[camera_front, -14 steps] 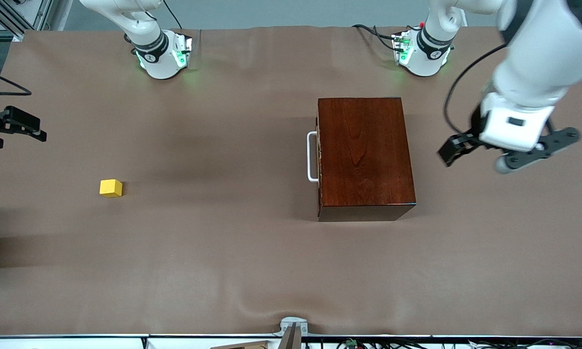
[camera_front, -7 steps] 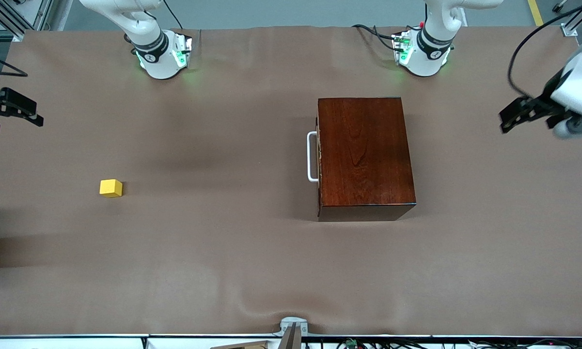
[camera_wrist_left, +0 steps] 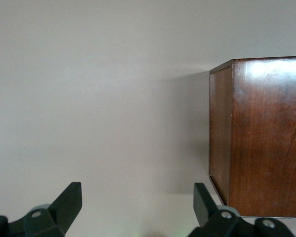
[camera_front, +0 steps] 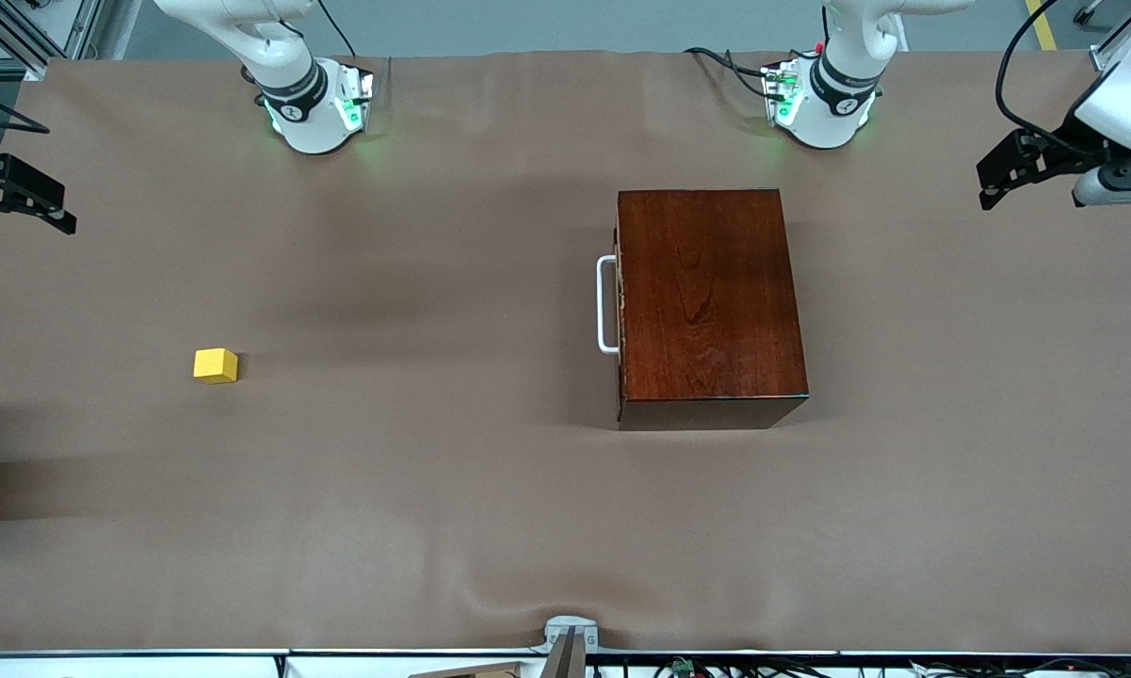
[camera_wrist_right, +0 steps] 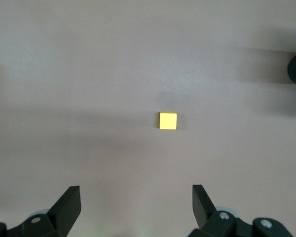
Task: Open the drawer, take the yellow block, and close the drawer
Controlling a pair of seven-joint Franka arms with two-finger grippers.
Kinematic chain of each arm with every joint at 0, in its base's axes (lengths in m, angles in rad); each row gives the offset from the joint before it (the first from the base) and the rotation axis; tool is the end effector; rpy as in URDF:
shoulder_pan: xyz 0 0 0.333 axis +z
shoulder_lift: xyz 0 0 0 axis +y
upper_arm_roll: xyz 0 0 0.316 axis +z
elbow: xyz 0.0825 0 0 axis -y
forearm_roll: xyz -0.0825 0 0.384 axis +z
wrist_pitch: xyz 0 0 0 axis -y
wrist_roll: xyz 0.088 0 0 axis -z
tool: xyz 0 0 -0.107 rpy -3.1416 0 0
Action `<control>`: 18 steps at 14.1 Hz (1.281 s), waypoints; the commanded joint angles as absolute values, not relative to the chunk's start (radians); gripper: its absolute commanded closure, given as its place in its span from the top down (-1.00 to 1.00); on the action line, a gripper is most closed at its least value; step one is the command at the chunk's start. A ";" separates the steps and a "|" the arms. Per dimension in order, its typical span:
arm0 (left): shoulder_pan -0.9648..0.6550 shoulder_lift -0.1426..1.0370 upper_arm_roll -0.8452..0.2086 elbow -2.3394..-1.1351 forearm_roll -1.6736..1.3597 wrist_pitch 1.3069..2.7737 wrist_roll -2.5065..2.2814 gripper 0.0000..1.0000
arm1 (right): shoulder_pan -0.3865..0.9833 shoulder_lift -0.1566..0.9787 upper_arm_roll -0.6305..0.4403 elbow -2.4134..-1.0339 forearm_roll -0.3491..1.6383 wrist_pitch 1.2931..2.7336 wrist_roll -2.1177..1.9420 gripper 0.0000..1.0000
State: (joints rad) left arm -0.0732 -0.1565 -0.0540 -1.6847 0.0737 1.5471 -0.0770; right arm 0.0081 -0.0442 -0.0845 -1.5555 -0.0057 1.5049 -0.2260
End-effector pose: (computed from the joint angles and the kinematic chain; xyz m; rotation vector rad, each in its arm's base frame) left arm 0.4991 -0.0581 0.6517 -3.0607 0.0722 -0.0412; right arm 0.5325 -0.0426 0.6499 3.1319 0.2343 -0.0106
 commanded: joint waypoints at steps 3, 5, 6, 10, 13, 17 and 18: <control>-0.072 -0.176 -0.049 -1.678 0.014 1.528 -0.060 1.00 | 0.025 -0.061 -0.083 -1.566 -0.061 1.514 -0.218 1.00; -0.072 -0.178 -0.048 -1.672 0.012 1.526 -0.058 1.00 | 0.025 -0.061 -0.083 -1.566 -0.060 1.514 -0.213 1.00; -0.068 -0.176 -0.046 -1.671 0.014 1.526 -0.058 1.00 | 0.025 -0.060 -0.083 -1.566 -0.058 1.514 -0.213 1.00; -0.064 -0.155 -0.046 -1.629 0.014 1.526 -0.063 1.00 | 0.023 -0.061 -0.083 -1.566 -0.057 1.513 -0.216 1.00; -0.066 -0.144 -0.046 -1.626 0.020 1.522 -0.064 1.00 | 0.021 -0.061 -0.084 -1.566 -0.057 1.508 -0.216 1.00; -0.064 -0.143 -0.046 -1.620 0.026 1.506 -0.066 1.00 | 0.021 -0.061 -0.084 -1.566 -0.055 1.505 -0.216 1.00; -0.064 -0.141 -0.046 -1.620 0.028 1.506 -0.067 1.00 | 0.021 -0.061 -0.084 -1.566 -0.055 1.506 -0.215 1.00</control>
State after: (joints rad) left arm -0.0739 -0.1529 -0.0433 -1.6507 0.0337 1.5323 -0.0771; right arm 0.0189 -0.0442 -0.0847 -1.5555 -0.0394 1.5096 -0.2260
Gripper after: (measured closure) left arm 0.000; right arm 0.000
